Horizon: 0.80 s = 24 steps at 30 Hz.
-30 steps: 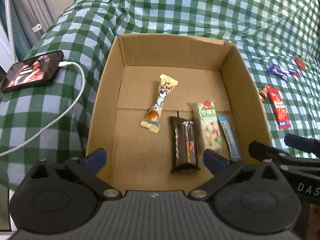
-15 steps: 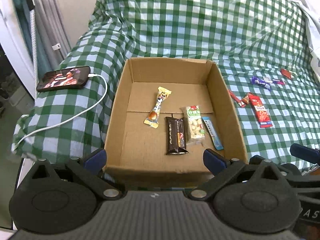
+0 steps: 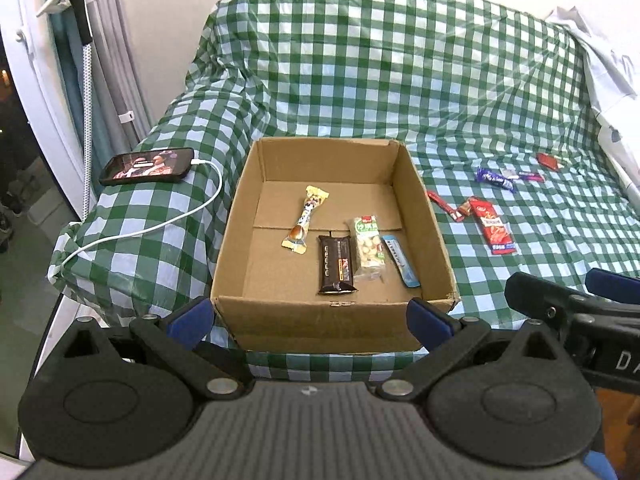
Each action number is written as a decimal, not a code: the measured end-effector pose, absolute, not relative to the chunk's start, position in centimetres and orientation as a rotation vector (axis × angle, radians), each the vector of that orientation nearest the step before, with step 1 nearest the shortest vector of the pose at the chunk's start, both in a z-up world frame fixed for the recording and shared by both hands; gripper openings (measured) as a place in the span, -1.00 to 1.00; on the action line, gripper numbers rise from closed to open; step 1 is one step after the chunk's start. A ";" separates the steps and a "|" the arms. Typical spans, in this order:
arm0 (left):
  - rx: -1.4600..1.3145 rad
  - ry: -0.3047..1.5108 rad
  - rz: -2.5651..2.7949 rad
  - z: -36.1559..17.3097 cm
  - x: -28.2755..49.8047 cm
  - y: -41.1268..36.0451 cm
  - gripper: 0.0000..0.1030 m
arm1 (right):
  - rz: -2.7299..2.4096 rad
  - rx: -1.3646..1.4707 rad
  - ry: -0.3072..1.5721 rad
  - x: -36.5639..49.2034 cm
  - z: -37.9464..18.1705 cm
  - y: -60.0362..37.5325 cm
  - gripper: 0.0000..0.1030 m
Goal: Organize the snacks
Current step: 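Lift both tools away from the box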
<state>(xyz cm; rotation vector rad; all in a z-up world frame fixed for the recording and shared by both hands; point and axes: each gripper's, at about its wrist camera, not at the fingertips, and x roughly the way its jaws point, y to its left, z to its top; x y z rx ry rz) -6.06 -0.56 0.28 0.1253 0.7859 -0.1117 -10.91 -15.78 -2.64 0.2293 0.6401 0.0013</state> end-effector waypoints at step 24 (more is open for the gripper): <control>0.120 0.812 -0.110 0.1 -5.6 -0.3 0.99 | 0.004 0.205 0.638 -11.0 -2.2 -15.3 0.94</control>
